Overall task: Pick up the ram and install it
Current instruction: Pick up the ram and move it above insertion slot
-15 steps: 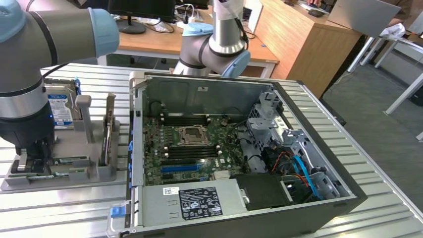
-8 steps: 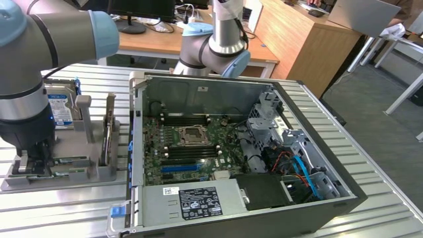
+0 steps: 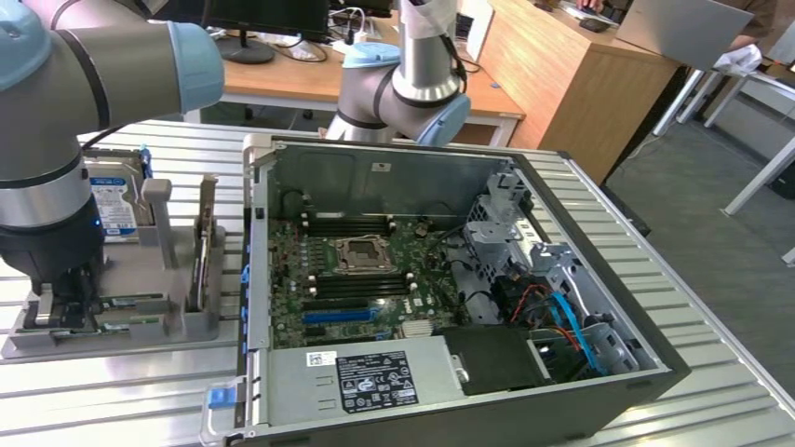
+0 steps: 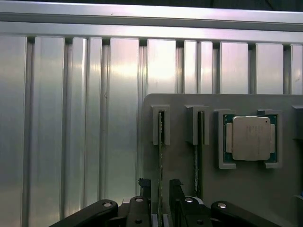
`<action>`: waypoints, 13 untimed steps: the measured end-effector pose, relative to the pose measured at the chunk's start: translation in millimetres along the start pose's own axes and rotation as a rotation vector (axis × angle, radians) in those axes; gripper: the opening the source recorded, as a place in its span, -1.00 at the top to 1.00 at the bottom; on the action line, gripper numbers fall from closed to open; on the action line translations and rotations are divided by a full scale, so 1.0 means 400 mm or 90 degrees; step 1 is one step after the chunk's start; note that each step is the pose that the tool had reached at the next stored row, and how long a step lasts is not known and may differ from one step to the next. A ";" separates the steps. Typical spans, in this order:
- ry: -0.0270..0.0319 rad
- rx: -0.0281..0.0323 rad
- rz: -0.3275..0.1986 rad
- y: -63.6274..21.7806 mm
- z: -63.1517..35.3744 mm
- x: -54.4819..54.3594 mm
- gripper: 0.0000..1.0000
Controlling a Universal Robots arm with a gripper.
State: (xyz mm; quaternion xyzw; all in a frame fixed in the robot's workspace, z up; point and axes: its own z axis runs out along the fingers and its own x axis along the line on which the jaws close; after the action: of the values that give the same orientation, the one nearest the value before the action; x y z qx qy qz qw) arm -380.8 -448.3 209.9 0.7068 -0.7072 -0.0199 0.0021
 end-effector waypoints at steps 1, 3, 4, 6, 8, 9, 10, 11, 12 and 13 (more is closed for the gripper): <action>0.0000 0.0001 0.000 0.000 0.000 0.000 0.40; -0.0001 0.0001 0.000 0.000 0.001 -0.002 0.40; 0.0000 0.0000 0.000 0.000 0.000 -0.004 0.40; 0.0000 0.0000 0.000 0.000 0.000 -0.004 0.40; 0.0000 0.0000 0.000 0.000 0.000 -0.004 0.40; 0.0000 0.0000 0.000 -0.001 0.000 -0.004 0.40; 0.0001 -0.0001 0.000 -0.002 0.000 -0.004 0.40; 0.0000 -0.0001 0.000 -0.005 0.000 -0.004 0.40; 0.0000 0.0000 -0.001 -0.008 0.000 -0.004 0.40; 0.0001 0.0000 -0.001 -0.011 0.000 -0.004 0.40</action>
State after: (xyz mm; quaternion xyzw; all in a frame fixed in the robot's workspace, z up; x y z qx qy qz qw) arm -376.5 -446.8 209.7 0.7071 -0.7068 -0.0199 0.0021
